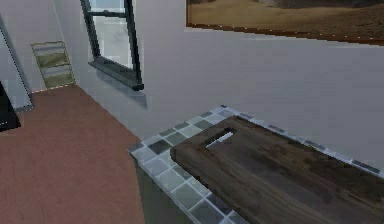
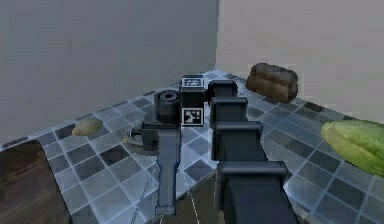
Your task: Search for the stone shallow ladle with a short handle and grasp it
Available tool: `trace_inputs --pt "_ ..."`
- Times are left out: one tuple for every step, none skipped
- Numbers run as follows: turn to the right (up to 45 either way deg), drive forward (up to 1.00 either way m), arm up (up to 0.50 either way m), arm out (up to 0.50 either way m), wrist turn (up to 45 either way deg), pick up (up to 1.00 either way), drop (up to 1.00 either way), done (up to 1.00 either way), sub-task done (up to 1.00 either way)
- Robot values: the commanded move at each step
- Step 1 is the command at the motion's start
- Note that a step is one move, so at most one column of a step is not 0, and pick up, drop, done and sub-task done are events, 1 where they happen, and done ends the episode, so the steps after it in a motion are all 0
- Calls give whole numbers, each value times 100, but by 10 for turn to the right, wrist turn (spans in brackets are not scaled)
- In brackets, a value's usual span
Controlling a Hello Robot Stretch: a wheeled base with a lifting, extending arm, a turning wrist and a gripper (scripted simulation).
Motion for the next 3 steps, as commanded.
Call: trace_inputs --pt "0 0 0 0 450 0 0 0 0" --pt "0 0 0 0 450 0 0 0 0" --pt "0 0 0 0 450 0 0 0 0"
